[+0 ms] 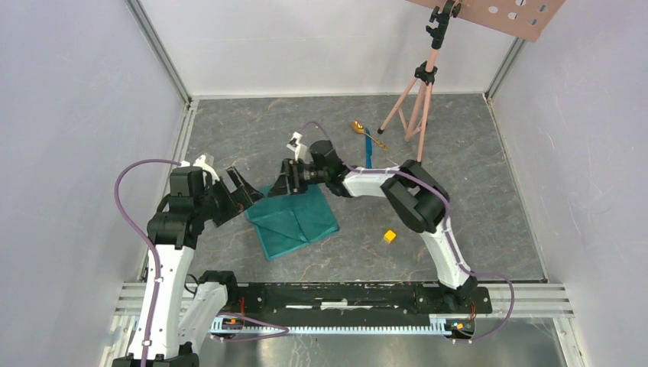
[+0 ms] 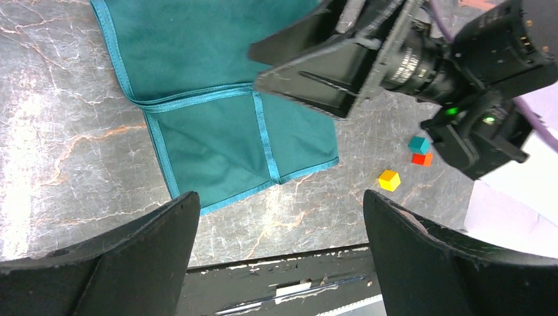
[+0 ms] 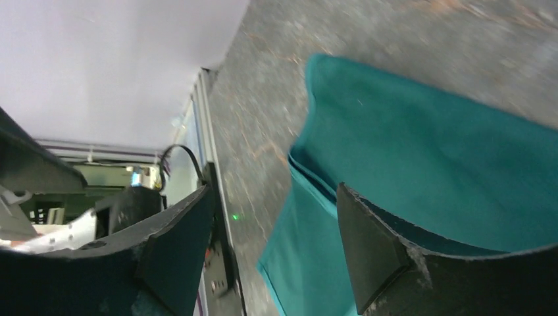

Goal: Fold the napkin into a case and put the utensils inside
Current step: Smooth out the square-folded napkin at the center of the board, then rotate the square-folded napkin at the center of the board, then smooth out the square-folded napkin at the center of the board.

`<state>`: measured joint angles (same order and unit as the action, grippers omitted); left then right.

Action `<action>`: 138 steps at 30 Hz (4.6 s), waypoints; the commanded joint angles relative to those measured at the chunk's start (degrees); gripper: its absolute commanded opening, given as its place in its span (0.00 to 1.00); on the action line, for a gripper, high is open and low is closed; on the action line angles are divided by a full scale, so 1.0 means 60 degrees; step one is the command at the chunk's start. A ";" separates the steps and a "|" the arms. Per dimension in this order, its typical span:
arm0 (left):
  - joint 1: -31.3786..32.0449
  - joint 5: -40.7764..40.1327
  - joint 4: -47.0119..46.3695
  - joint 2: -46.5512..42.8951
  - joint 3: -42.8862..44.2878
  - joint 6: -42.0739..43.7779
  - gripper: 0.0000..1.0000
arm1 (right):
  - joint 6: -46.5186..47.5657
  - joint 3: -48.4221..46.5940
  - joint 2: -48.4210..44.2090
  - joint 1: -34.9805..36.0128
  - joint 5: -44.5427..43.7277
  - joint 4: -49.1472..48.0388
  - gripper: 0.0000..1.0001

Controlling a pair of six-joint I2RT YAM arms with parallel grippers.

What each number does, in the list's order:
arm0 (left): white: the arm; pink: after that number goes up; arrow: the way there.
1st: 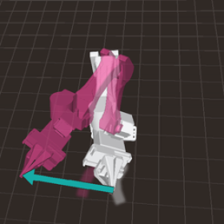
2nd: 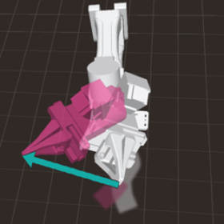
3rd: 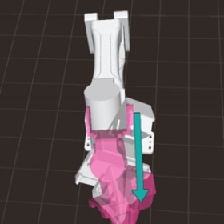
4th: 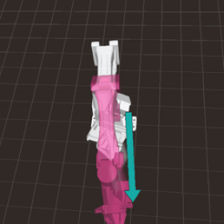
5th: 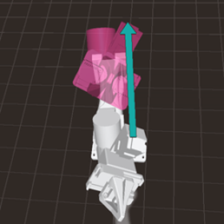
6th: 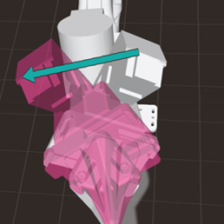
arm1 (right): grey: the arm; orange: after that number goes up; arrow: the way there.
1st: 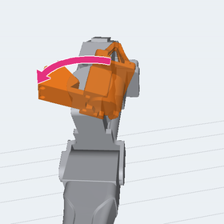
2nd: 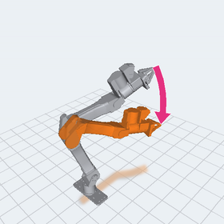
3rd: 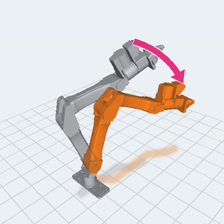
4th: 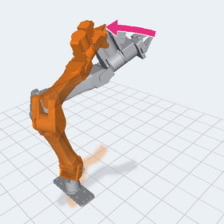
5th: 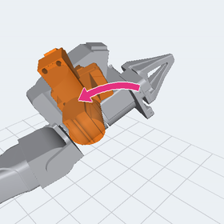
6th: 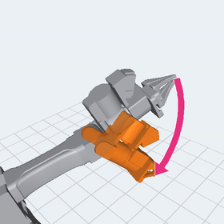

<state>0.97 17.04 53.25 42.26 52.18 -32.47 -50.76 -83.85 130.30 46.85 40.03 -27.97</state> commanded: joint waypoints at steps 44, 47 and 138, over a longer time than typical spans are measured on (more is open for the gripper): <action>-0.0060 0.0238 0.0031 -0.0131 0.0253 0.0343 1.00 | 0.5478 0.1689 -0.2222 0.2254 -0.1499 0.4283 0.71; -0.0060 0.0178 0.0031 -0.0125 0.0253 0.0358 1.00 | 0.6433 0.1355 -0.2202 0.2783 -0.2340 0.5227 0.72; 0.0381 0.1389 -0.8206 0.8118 -0.2298 -0.3130 1.00 | 0.3895 0.3499 -0.2462 0.0685 0.0310 0.1499 0.57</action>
<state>3.29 30.17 4.69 90.89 40.93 -49.89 -28.60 -60.20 115.28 49.65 40.12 -17.10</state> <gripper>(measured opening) 0.997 0.570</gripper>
